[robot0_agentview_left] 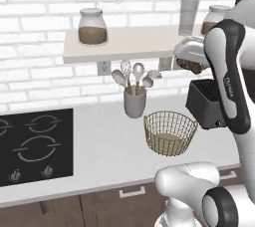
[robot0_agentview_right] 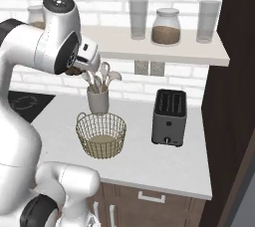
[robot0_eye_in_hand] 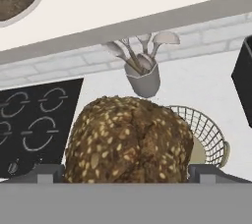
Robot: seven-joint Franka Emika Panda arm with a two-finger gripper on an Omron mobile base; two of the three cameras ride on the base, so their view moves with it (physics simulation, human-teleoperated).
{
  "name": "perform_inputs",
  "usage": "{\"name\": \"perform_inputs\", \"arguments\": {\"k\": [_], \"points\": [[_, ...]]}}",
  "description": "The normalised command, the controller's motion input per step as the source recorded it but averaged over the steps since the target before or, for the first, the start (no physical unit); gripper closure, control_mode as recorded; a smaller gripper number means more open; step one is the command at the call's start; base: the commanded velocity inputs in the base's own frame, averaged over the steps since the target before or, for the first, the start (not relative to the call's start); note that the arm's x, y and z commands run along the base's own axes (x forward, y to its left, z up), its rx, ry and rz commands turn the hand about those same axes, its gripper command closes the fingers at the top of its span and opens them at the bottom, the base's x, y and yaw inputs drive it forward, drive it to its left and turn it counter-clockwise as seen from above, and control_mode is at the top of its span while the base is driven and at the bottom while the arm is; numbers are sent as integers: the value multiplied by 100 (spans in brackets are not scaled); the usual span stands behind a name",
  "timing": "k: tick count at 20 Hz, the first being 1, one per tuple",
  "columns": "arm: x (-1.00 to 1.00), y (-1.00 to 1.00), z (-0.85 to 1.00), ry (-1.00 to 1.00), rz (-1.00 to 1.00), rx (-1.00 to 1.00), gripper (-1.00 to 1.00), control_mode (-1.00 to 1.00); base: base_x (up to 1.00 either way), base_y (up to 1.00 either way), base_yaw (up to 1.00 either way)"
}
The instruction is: Open the cabinet, pick up the bread from the cabinet and place it in the basket. Then move the basket to the dining counter.
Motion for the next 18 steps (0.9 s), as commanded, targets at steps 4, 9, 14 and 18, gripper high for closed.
{"name": "perform_inputs", "arguments": {"k": [4,9,14,18], "points": [[-61,1,-73,13,4,-4,100,-100,0,0,0],[-1,1,-86,14,1,-10,100,-100,0,0,0],[8,0,-67,9,0,-4,100,-100,0,0,0],[16,0,-69,2,0,0,100,-100,0,0,0]]}}
